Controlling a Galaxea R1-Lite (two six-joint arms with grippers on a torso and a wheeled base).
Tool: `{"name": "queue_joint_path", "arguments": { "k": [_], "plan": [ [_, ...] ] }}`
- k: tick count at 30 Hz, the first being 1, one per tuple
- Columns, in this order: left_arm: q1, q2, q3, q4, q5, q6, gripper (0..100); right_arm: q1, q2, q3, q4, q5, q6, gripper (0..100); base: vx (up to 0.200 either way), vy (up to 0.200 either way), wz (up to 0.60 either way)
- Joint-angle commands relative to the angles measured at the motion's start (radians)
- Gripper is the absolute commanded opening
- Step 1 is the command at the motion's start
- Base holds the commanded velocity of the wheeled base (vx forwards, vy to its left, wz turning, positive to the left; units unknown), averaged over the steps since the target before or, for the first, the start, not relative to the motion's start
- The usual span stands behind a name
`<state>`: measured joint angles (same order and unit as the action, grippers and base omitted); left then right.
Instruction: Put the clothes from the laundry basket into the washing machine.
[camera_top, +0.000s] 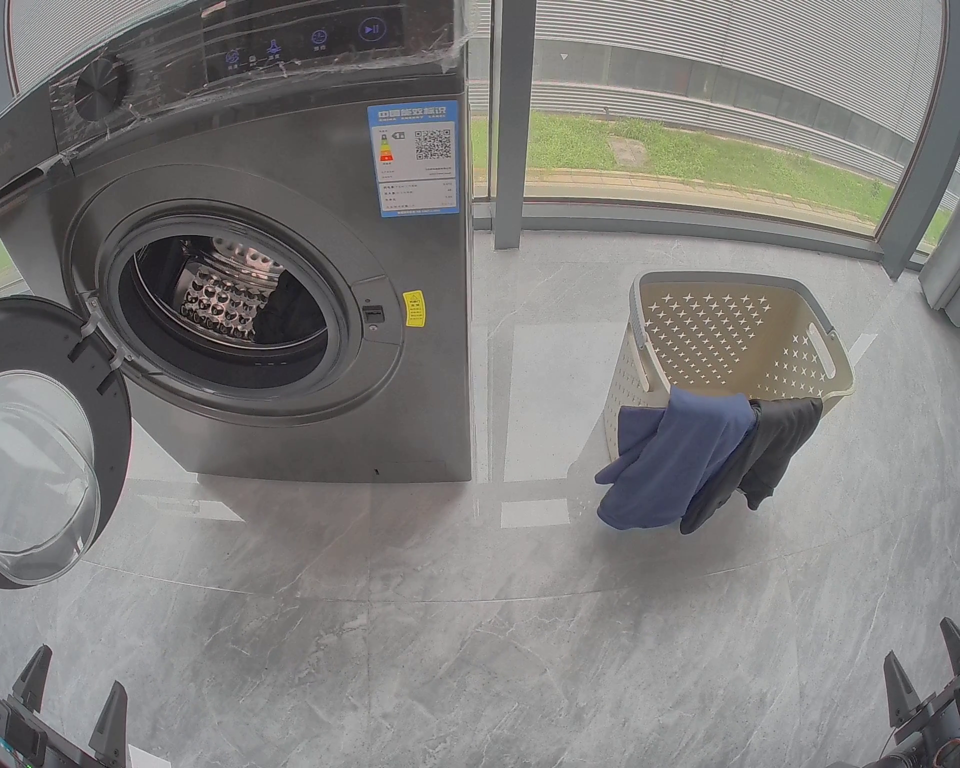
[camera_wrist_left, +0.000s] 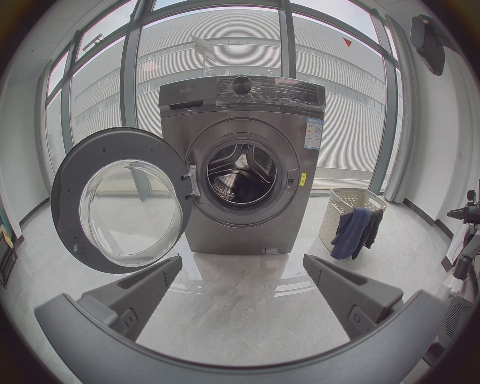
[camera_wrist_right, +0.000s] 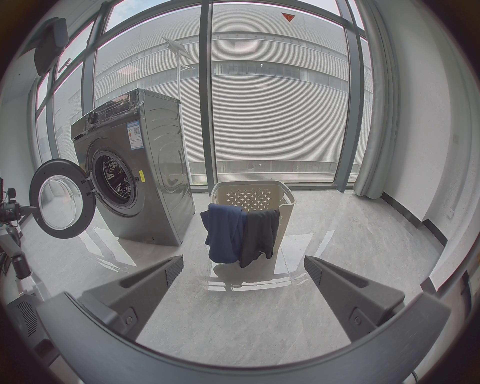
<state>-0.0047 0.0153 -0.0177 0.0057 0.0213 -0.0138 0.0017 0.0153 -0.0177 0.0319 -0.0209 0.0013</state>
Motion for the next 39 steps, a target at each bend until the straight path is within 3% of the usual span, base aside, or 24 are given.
{"name": "queue_joint_path", "arguments": {
  "k": [1, 5, 20, 30, 35, 39],
  "plan": [
    [0.000, -0.012, 0.018, 0.000, 0.000, 0.000, 100, 0.000, -0.015, 0.007, 0.000, 0.001, 0.000, 100, 0.000, 0.000, 0.00],
    [0.000, -0.012, 0.018, 0.000, 0.000, 0.002, 100, 0.000, -0.015, 0.007, -0.001, 0.001, 0.000, 100, 0.000, 0.000, 0.00],
    [0.000, -0.014, 0.018, 0.000, -0.004, 0.011, 100, 0.001, -0.015, 0.018, -0.033, 0.001, 0.017, 100, 0.000, -0.200, 0.00],
    [0.000, -0.014, 0.018, 0.000, -0.023, 0.014, 100, 0.000, -0.015, 0.018, -0.033, 0.002, 0.016, 100, 0.000, 0.000, 0.00],
    [0.000, -0.012, 0.016, 0.002, -0.024, 0.014, 100, 0.000, -0.015, 0.018, -0.024, 0.009, -0.007, 100, 0.000, 0.000, 0.00],
    [0.000, -0.012, 0.016, 0.002, -0.024, 0.012, 100, 0.000, -0.015, 0.016, -0.023, 0.009, -0.007, 100, 0.000, -0.200, 0.00]
  ]
}}
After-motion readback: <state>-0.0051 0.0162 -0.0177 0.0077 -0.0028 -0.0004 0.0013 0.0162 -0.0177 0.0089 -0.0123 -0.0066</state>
